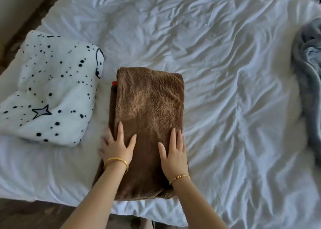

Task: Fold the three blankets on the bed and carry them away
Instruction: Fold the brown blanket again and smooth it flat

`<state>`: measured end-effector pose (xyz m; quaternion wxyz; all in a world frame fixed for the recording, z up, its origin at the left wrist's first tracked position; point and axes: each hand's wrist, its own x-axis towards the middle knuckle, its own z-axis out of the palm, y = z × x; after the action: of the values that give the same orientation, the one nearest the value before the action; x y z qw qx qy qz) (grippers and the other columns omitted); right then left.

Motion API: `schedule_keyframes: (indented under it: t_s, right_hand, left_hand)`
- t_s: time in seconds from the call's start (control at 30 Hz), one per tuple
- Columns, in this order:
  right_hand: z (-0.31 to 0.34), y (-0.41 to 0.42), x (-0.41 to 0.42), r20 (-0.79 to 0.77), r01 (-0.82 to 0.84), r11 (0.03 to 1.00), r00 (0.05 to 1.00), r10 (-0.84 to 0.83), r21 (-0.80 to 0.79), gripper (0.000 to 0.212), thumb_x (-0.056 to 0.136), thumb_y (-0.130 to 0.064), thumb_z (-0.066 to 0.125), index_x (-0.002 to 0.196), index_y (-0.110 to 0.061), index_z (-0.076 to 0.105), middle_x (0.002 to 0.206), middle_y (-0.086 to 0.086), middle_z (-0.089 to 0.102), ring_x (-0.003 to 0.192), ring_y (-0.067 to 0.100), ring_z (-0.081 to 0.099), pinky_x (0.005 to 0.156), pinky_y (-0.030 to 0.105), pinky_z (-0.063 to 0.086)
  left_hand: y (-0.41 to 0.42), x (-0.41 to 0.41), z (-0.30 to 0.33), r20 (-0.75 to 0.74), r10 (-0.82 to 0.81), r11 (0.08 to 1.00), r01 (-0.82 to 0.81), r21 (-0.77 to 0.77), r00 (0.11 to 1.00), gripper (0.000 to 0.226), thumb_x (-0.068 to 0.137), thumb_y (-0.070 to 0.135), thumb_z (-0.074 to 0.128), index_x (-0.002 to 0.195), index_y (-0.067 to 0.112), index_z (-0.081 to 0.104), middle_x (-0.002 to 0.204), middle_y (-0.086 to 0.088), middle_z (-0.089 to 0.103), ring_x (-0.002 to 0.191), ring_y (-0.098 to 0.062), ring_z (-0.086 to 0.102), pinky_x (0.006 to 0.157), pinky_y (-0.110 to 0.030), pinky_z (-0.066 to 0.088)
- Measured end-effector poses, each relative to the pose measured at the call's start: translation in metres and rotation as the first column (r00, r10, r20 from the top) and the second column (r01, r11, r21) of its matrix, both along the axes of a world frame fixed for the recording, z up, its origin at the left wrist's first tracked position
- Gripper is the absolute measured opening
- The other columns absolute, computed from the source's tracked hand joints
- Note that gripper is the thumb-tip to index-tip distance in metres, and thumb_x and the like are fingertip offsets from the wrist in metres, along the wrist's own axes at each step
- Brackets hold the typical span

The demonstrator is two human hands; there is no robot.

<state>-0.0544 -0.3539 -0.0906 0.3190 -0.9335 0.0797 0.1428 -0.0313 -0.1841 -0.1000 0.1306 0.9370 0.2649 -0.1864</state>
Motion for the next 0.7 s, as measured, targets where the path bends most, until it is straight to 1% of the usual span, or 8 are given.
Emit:
schedule_keyframes:
  t_s: [0.07,0.17,0.27,0.33,0.37,0.47,0.57,0.7]
  right_hand:
    - [0.002,-0.014,0.012,-0.183,0.155,0.964,0.976,-0.116,0.216,0.084,0.087,-0.059,0.043,0.15,-0.017,0.006,0.154,0.006,0.016,0.142,0.024,0.018,0.117,0.035,0.018]
    - [0.012,-0.035,0.041,-0.466,0.354,0.863,0.87,-0.162,0.361,0.083,0.081,-0.065,0.048,0.142,-0.011,0.031,0.141,0.008,0.04,0.125,0.025,0.043,0.103,0.031,0.034]
    - [0.018,-0.047,0.045,-0.652,0.402,0.833,0.755,-0.067,0.38,0.097,0.068,-0.079,0.048,0.135,-0.009,0.043,0.135,0.007,0.05,0.12,0.027,0.05,0.107,0.035,0.035]
    - [0.026,-0.049,0.04,-0.735,0.465,0.777,0.678,-0.004,0.425,0.106,0.054,-0.083,0.054,0.13,-0.009,0.049,0.129,0.01,0.056,0.116,0.029,0.054,0.108,0.043,0.037]
    - [0.03,-0.049,0.037,-0.746,0.506,0.727,0.665,0.014,0.465,0.103,0.053,-0.081,0.058,0.127,-0.011,0.051,0.124,0.01,0.06,0.112,0.029,0.058,0.107,0.045,0.039]
    - [0.048,-0.049,0.023,-0.709,0.586,0.572,0.705,-0.01,0.574,0.074,0.057,-0.073,0.061,0.112,-0.024,0.056,0.107,0.003,0.066,0.098,0.022,0.062,0.105,0.049,0.039]
    - [0.072,-0.044,0.018,-0.682,0.634,0.425,0.73,-0.054,0.646,0.07,0.049,-0.069,0.064,0.104,-0.027,0.056,0.091,-0.001,0.073,0.089,0.019,0.064,0.091,0.046,0.047]
    - [0.127,-0.024,0.037,-0.644,0.645,0.3,0.756,-0.115,0.703,0.065,0.061,-0.065,0.063,0.106,-0.018,0.061,0.091,0.006,0.074,0.081,0.021,0.072,0.064,0.032,0.056]
  left_hand:
    - [0.008,-0.004,0.006,0.023,0.224,0.964,-0.218,-0.154,0.974,0.091,0.078,0.072,0.042,0.148,0.03,0.001,0.151,-0.015,0.024,0.133,-0.036,0.033,0.106,-0.048,0.033]
    - [0.018,0.004,0.014,-0.052,0.422,0.821,-0.406,-0.401,0.905,0.102,0.073,0.064,0.06,0.147,0.011,0.013,0.147,-0.015,0.032,0.131,-0.035,0.037,0.107,-0.045,0.032]
    - [0.031,0.009,0.029,-0.331,0.401,0.581,-0.517,-0.629,0.854,0.083,0.074,0.063,0.06,0.133,0.006,0.045,0.119,-0.015,0.059,0.109,-0.033,0.057,0.1,-0.041,0.043]
    - [0.034,0.005,0.043,-0.392,0.323,0.494,-0.507,-0.706,0.861,0.072,0.072,0.062,0.061,0.122,0.012,0.054,0.1,-0.009,0.064,0.092,-0.027,0.061,0.09,-0.037,0.047]
    - [0.034,0.004,0.05,-0.387,0.298,0.469,-0.487,-0.737,0.873,0.07,0.067,0.062,0.063,0.119,0.015,0.054,0.099,-0.008,0.064,0.091,-0.026,0.061,0.089,-0.035,0.047]
    - [0.027,0.002,0.073,-0.3,0.24,0.455,-0.38,-0.806,0.923,0.073,0.071,0.054,0.065,0.128,0.01,0.052,0.123,-0.011,0.06,0.104,-0.025,0.059,0.095,-0.03,0.046]
    - [0.018,0.01,0.112,-0.109,0.134,0.591,-0.167,-0.789,0.985,0.051,0.091,0.033,0.054,0.135,0.01,0.045,0.135,-0.012,0.051,0.113,-0.023,0.054,0.087,-0.015,0.038]
    - [0.024,0.041,0.175,0.129,0.087,0.581,0.055,-0.812,0.988,0.046,0.094,0.019,0.052,0.137,0.006,0.041,0.133,-0.017,0.051,0.125,-0.03,0.046,0.1,-0.033,0.039]
